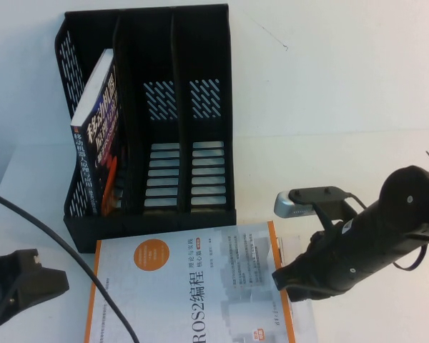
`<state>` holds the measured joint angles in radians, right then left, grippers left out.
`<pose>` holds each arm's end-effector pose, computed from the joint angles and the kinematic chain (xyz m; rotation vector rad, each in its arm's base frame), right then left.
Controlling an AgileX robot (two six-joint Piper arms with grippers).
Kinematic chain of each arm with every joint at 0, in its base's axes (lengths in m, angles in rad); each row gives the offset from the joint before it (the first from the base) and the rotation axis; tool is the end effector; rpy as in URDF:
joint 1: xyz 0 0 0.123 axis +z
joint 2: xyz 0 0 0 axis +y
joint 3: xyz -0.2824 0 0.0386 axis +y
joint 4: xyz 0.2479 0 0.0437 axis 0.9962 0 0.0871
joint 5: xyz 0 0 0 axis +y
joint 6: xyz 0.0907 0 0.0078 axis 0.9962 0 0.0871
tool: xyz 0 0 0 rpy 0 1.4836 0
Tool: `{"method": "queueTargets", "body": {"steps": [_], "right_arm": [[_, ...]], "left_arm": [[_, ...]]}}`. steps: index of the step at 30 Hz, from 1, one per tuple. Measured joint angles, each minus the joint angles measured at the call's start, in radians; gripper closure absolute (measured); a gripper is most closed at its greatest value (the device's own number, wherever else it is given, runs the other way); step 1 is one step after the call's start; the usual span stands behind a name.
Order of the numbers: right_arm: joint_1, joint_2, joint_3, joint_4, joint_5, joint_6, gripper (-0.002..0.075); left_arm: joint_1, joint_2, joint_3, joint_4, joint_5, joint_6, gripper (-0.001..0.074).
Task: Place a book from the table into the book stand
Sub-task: Push book with right arm, then pick up the book with your left arm
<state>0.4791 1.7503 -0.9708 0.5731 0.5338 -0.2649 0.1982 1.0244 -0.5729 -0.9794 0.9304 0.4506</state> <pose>0.2820 0.1748 0.1708 -0.4127 2.7632 0.5764 0.1733 -0.0271 0.2581 -0.3127 2.4429 -0.9602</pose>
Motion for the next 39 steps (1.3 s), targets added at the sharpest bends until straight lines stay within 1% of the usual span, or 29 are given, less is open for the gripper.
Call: {"method": "queueTargets", "body": {"steps": [7, 15, 24, 26, 30, 33, 36, 39], "right_arm": [[0.000, 0.002, 0.000, -0.008, 0.013, 0.015, 0.0718], [0.000, 0.011, 0.000, 0.003, 0.028, 0.041, 0.0718], [0.060, 0.020, 0.000, 0.015, -0.002, 0.059, 0.0718], [0.060, 0.003, 0.000, 0.012, -0.002, 0.064, 0.0718], [0.054, -0.093, 0.000, 0.006, -0.005, 0.070, 0.0718], [0.033, -0.200, 0.000, -0.028, 0.014, 0.074, 0.0718], [0.011, -0.301, 0.000, -0.077, 0.068, 0.091, 0.0718], [-0.010, -0.399, 0.000, -0.140, 0.143, 0.122, 0.0718]], "left_arm": [[0.000, 0.090, 0.000, -0.002, -0.051, 0.022, 0.0738], [0.002, 0.170, 0.000, -0.054, -0.081, 0.109, 0.0738], [0.005, 0.241, -0.004, -0.151, -0.073, 0.233, 0.0738], [0.020, 0.250, -0.004, -0.183, -0.059, 0.259, 0.0738], [0.105, 0.283, -0.009, -0.224, -0.001, 0.322, 0.0738], [0.158, 0.348, -0.009, -0.247, 0.041, 0.373, 0.0738], [0.181, 0.442, -0.011, -0.264, 0.083, 0.433, 0.0738], [0.184, 0.550, -0.044, -0.270, 0.147, 0.484, 0.0738]]}}
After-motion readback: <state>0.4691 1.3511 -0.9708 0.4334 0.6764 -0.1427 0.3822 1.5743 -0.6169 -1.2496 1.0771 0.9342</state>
